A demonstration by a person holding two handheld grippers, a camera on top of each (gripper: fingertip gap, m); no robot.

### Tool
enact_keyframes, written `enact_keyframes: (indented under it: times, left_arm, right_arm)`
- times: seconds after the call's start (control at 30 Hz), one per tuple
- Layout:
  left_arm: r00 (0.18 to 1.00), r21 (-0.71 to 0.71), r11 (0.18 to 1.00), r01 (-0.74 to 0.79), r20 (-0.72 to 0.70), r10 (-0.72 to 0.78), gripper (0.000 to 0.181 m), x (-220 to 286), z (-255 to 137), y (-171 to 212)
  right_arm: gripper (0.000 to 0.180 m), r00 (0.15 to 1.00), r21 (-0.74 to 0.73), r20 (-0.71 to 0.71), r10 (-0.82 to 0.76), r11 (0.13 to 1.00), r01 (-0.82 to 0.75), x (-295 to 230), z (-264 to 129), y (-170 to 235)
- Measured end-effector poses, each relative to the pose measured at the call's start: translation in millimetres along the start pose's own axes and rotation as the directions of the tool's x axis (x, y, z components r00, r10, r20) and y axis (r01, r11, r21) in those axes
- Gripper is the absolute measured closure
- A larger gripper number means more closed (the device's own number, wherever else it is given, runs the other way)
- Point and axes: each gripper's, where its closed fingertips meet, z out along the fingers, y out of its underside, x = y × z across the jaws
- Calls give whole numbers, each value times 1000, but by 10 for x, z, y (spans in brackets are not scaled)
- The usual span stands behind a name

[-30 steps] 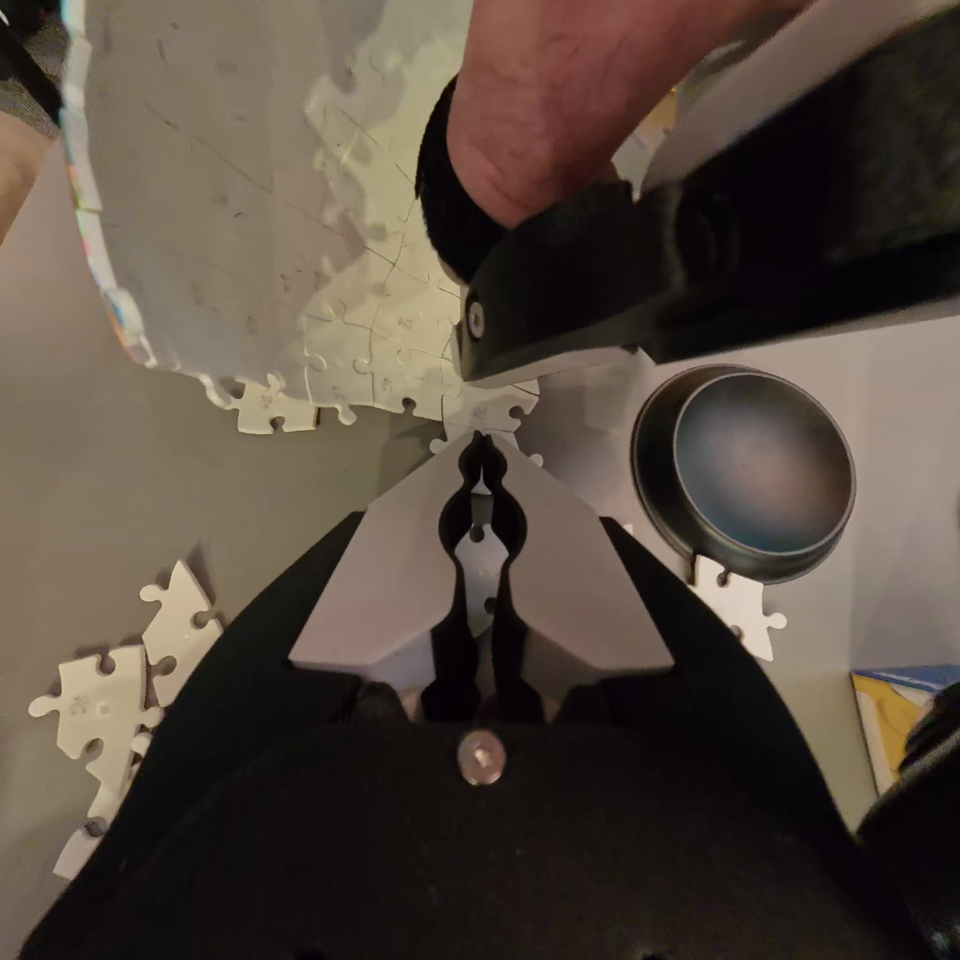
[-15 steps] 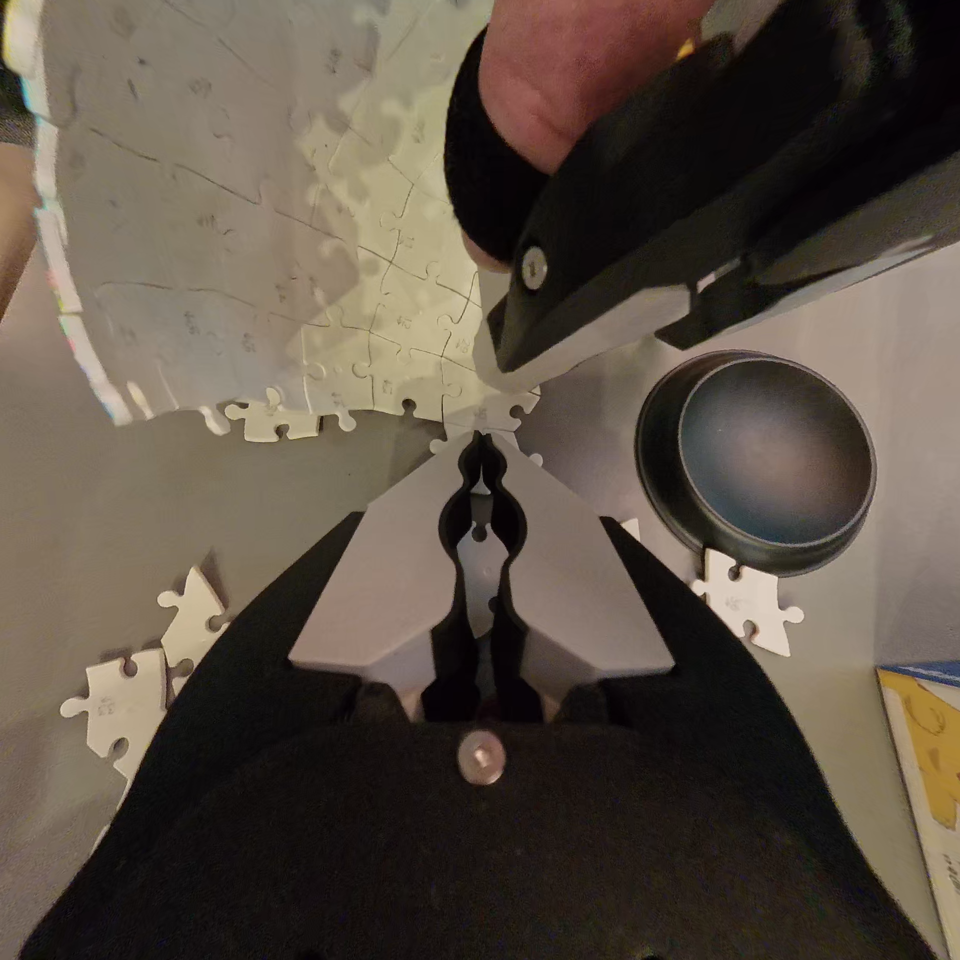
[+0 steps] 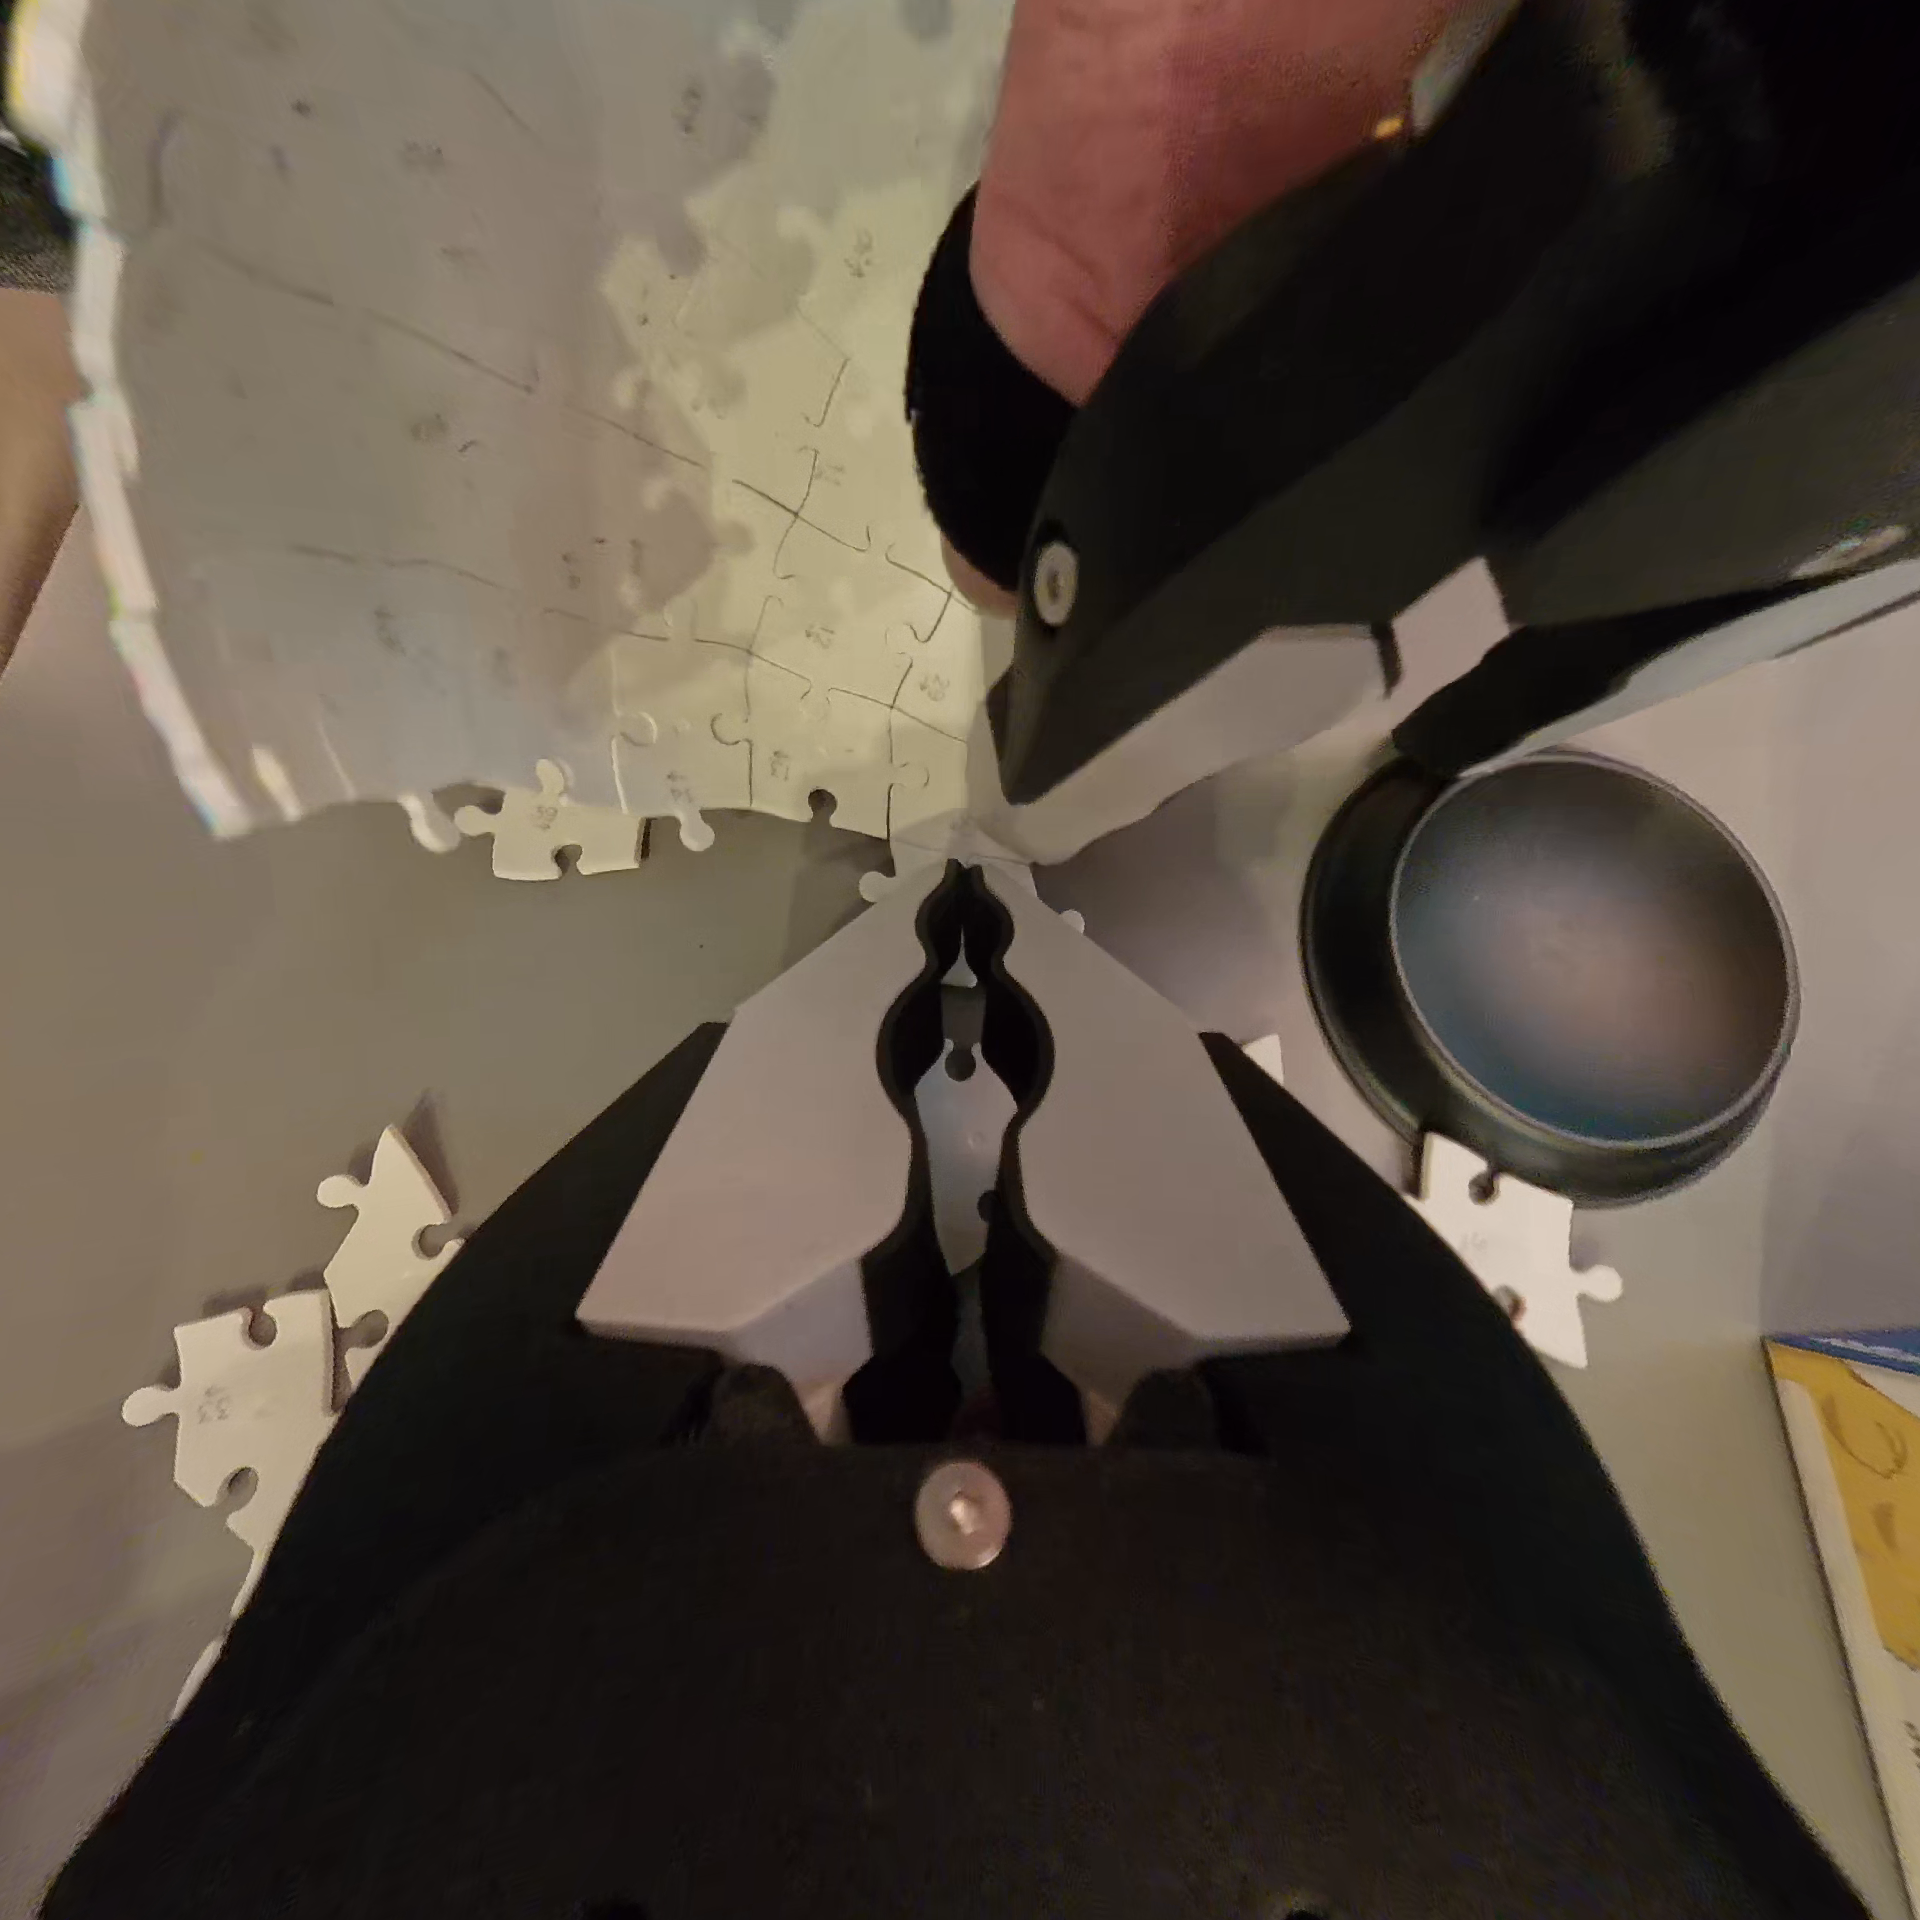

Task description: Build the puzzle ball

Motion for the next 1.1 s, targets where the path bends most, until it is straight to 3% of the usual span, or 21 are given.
enact_keyframes:
  times: [0.6, 1.1]
  left_arm:
    - [999, 7, 999, -32, 31, 32, 80, -62, 31, -43]
    - [999, -71, 997, -31, 33, 34, 76, -84, 39, -40]
  right_arm:
    - [180, 1000, 10, -4, -9, 1000, 9, -8, 2, -4]
    - [180, 999, -7, -27, -33, 999, 33, -6, -26, 2]
